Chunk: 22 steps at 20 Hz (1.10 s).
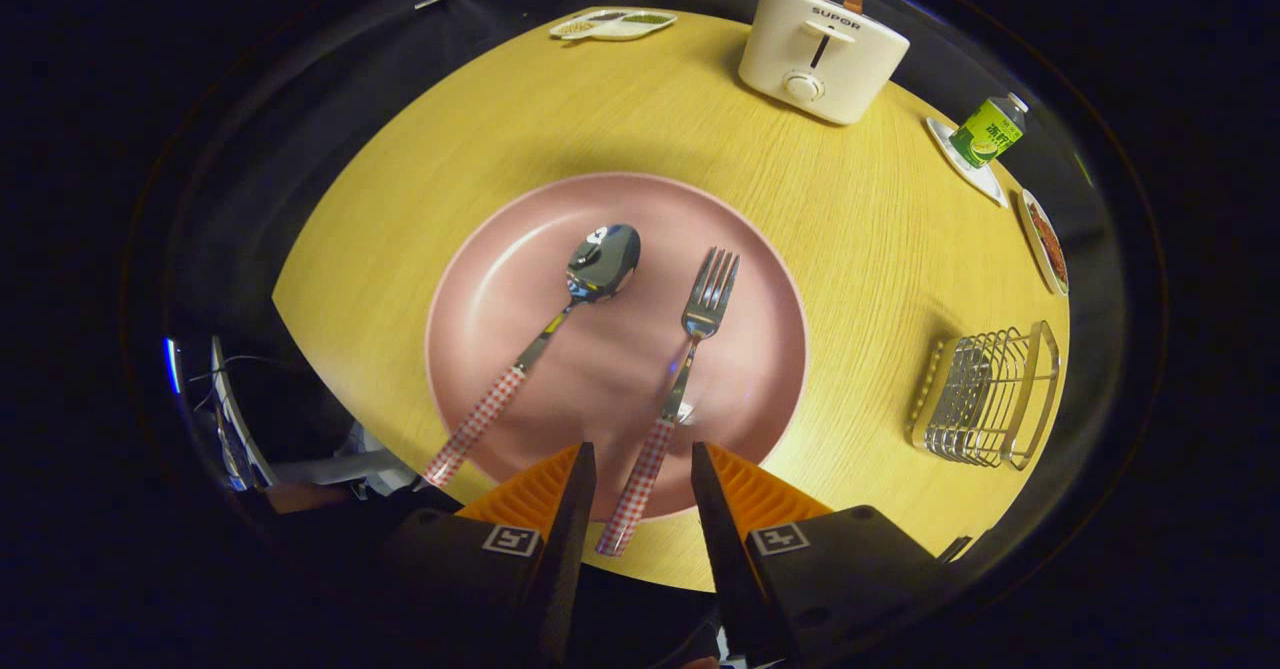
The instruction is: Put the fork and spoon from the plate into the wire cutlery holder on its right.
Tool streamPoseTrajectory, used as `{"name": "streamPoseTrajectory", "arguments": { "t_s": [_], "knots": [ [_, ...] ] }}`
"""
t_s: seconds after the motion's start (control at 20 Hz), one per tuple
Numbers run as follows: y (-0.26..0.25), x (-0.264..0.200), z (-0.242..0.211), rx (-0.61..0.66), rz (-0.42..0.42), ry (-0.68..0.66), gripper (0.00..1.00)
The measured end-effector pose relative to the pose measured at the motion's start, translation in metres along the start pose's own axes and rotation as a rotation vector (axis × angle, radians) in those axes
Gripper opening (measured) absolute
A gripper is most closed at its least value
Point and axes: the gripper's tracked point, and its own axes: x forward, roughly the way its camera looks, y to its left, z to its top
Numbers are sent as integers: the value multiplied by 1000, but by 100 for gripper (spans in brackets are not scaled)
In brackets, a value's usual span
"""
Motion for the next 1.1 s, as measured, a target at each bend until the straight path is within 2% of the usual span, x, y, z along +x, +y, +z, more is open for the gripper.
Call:
{"name": "streamPoseTrajectory", "arguments": {
  "t_s": [0.15, 0.25, 0.5, 0.7, 0.8, 0.95, 1.1],
  "knots": [
    [3, 4, 2, 40, 24, -1, 26],
    [2, -1, 9, 55, 57, -37, 14],
    [-30, -42, 24, 43, 44, -116, 14],
    [-73, -93, 19, -23, 56, -108, 14],
    [-99, -120, 11, -62, 57, -79, 14],
    [-151, -154, -4, -145, 5, -19, 14],
    [-199, -170, -29, -221, -46, 102, 14]
  ]
}}
